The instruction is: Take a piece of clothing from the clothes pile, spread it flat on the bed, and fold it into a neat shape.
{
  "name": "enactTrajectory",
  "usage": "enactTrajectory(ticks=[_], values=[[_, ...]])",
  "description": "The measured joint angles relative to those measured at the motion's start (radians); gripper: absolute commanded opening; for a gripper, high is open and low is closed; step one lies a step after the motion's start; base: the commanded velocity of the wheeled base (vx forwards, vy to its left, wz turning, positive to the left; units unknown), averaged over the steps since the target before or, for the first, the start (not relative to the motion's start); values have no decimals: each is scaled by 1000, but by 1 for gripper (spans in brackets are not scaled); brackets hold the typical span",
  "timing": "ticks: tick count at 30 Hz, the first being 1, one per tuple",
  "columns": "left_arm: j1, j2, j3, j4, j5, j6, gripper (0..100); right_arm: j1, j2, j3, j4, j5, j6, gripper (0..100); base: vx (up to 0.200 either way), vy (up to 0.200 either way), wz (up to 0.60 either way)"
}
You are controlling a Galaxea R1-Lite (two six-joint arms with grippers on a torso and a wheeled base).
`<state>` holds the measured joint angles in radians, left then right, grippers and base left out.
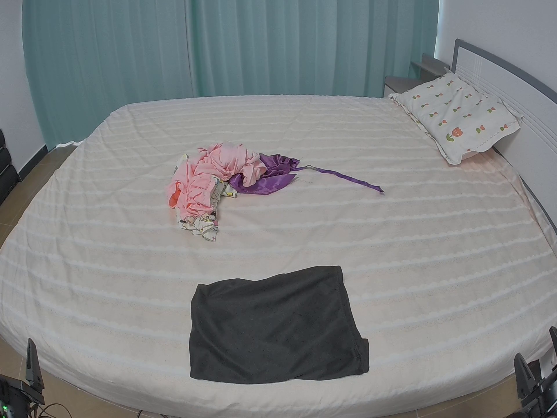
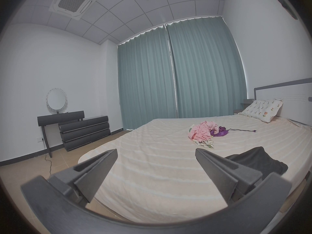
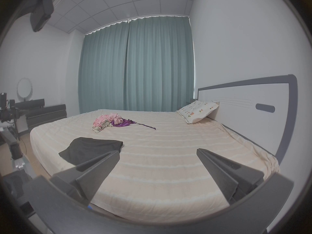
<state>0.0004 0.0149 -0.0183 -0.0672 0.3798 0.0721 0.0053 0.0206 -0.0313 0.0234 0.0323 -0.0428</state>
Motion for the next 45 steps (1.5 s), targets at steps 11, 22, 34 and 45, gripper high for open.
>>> enactTrajectory(ticks=[11,22,34,45], values=[[1,-4,1,3,-173,-26,100,-6,-9,13,-8,-3,-19,100,0,0,0],[0,-4,1,53,-376,-66,100,-7,-9,14,-13,-7,18,100,0,0,0],[0,-4,1,65,-400,-73,100,-7,-9,14,-17,-14,12,100,0,0,0],[1,-3,1,64,-399,-73,100,-7,-8,14,-19,-7,7,100,0,0,0]])
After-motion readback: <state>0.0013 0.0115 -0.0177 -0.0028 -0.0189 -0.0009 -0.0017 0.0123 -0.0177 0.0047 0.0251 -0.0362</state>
